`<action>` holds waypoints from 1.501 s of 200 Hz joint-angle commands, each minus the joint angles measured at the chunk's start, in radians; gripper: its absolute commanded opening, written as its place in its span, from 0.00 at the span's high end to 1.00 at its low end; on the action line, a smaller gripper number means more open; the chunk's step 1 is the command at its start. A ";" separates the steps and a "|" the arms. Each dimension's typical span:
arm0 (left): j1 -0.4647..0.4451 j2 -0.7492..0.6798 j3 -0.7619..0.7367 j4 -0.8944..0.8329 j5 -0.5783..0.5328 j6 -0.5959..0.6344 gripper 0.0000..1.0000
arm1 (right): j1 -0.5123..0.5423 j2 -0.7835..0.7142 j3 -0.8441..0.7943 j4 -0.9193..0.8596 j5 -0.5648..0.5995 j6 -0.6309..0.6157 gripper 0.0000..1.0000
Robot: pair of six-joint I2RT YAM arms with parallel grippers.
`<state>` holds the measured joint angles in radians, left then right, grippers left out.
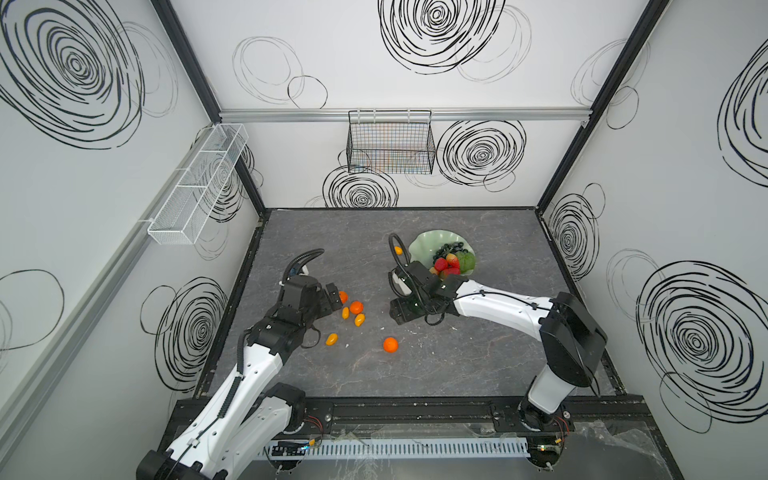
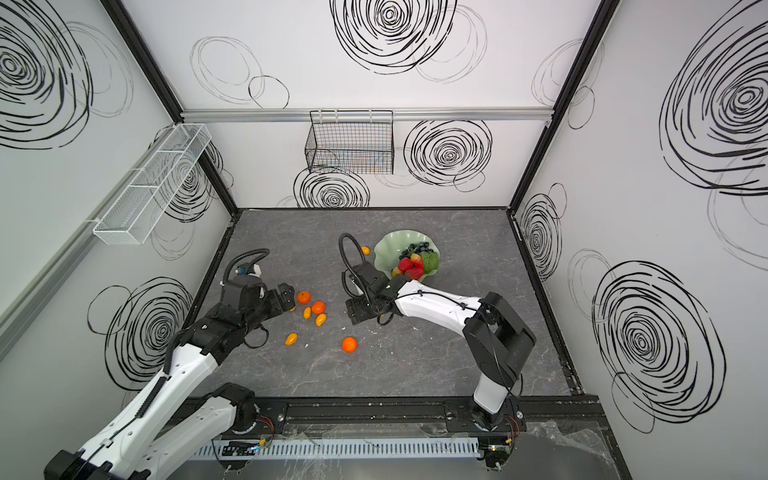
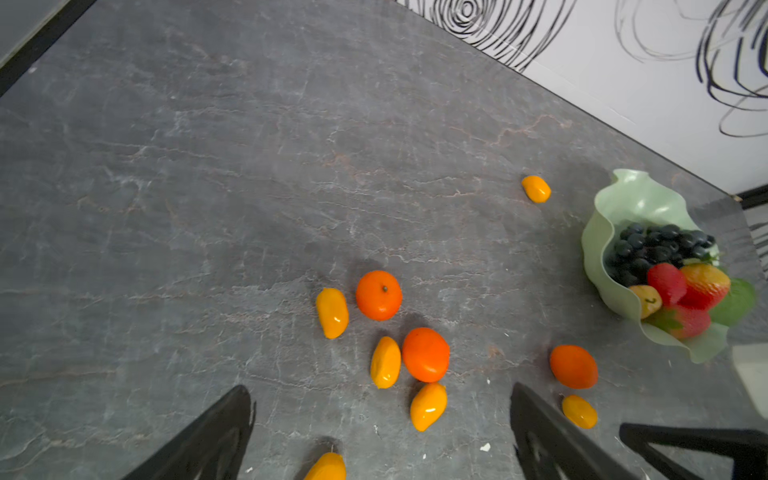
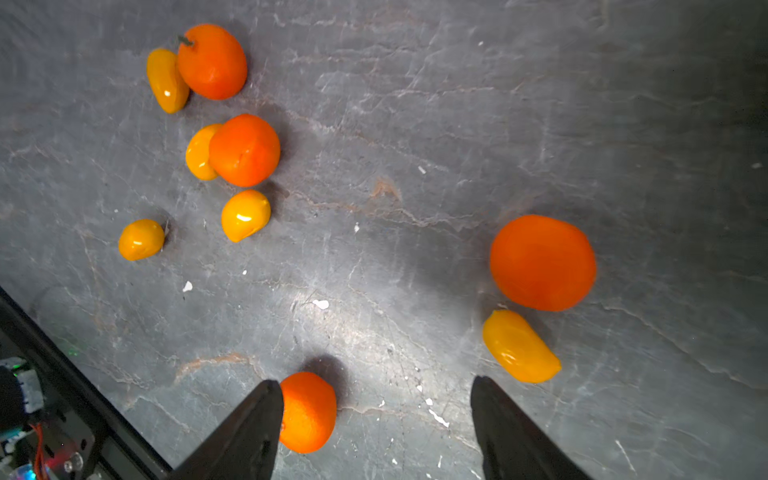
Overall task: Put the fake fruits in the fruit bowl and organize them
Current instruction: 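Move the right gripper toward the pile while the left gripper hovers over it, then lower the right gripper onto an orange and close, then carry the orange over the green bowl with the right gripper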
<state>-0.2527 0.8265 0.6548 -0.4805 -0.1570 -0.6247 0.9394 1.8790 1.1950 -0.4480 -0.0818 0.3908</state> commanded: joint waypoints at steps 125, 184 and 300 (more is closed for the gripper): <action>0.236 -0.055 -0.083 0.107 0.435 -0.028 0.01 | 0.163 0.220 0.169 -0.192 -0.029 -0.156 0.27; 0.244 -0.063 -0.110 0.155 0.479 -0.040 0.01 | 0.165 0.253 0.198 -0.209 -0.015 -0.155 0.37; 0.242 -0.041 -0.147 0.228 0.525 -0.048 0.01 | 0.152 0.214 0.167 -0.200 -0.026 -0.148 0.50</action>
<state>-0.0139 0.7849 0.5240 -0.3317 0.3389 -0.6624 1.0981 2.1300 1.3624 -0.6628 -0.0971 0.2386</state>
